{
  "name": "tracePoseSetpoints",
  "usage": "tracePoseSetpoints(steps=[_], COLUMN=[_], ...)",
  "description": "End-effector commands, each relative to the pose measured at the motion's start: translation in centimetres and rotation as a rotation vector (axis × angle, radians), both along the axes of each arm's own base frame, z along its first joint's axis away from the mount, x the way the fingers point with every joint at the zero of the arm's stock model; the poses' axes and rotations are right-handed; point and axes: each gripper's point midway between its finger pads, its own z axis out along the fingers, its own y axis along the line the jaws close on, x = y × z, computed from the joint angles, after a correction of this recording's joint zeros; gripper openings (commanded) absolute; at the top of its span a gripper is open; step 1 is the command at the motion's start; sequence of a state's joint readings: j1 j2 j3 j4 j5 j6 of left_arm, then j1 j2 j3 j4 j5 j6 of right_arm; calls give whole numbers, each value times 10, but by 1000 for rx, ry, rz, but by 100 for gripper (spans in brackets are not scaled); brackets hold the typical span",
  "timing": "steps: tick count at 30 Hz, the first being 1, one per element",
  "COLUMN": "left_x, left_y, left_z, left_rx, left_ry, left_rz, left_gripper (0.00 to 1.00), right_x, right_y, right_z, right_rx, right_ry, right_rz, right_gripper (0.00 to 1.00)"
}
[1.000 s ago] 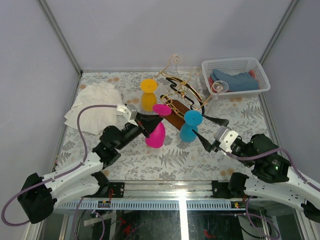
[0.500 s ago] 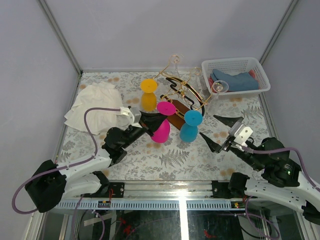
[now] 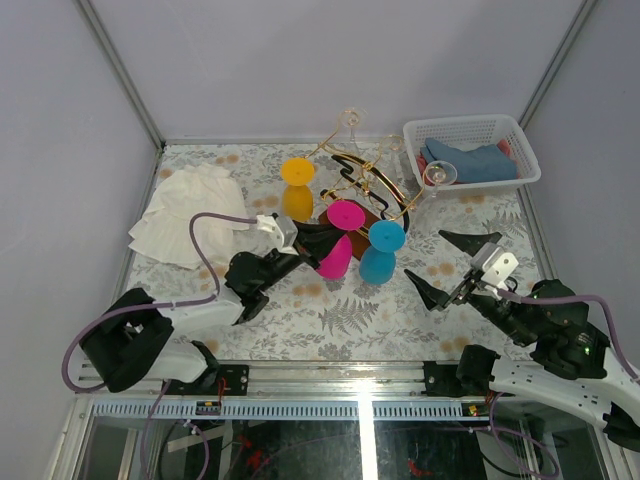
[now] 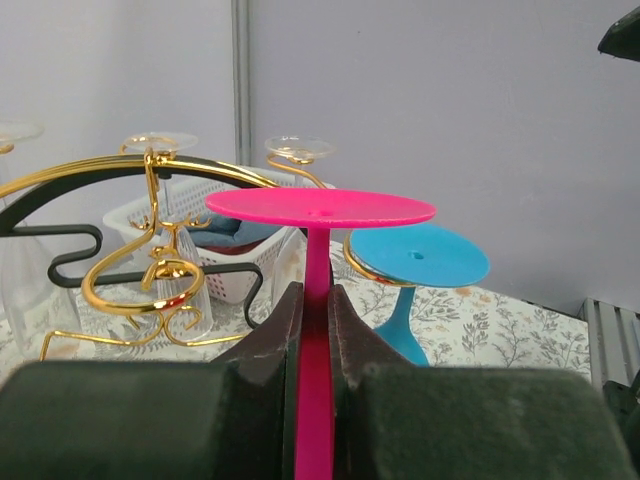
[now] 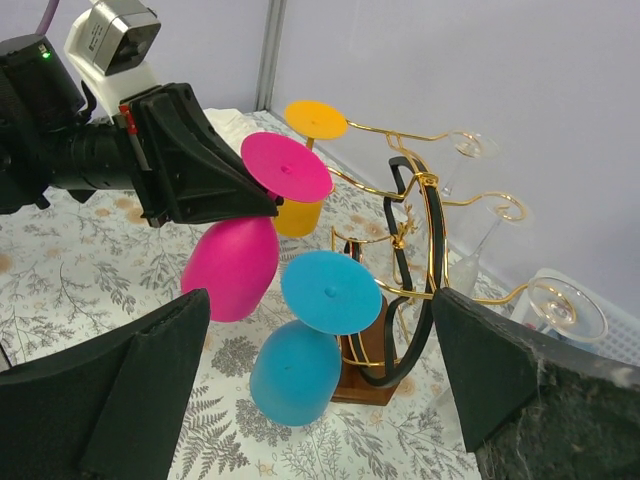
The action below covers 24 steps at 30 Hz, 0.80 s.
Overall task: Place the wine glass upside down on the wine glass rack
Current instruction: Turn the wine glass upside down at the wine rack.
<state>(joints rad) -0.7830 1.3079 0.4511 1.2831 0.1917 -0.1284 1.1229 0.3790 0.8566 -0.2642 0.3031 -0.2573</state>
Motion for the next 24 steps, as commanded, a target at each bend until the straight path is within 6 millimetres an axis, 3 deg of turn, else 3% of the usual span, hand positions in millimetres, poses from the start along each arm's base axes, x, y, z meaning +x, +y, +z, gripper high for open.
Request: tracePoseSetpoints(steps=[1,24], left_x=[1,29], left_y=[1,-7], left_z=[48,10], left_rx=[-104,-99], left_ry=[-181,-117], left_rz=[18,87], left_gripper=[0,0], right_x=[3,3], right_y=[-3,-1], right_z=[0,-9], right_rx=[15,-2], right_ry=[8,27], right_rz=[-29,-23], right_gripper=[99,99])
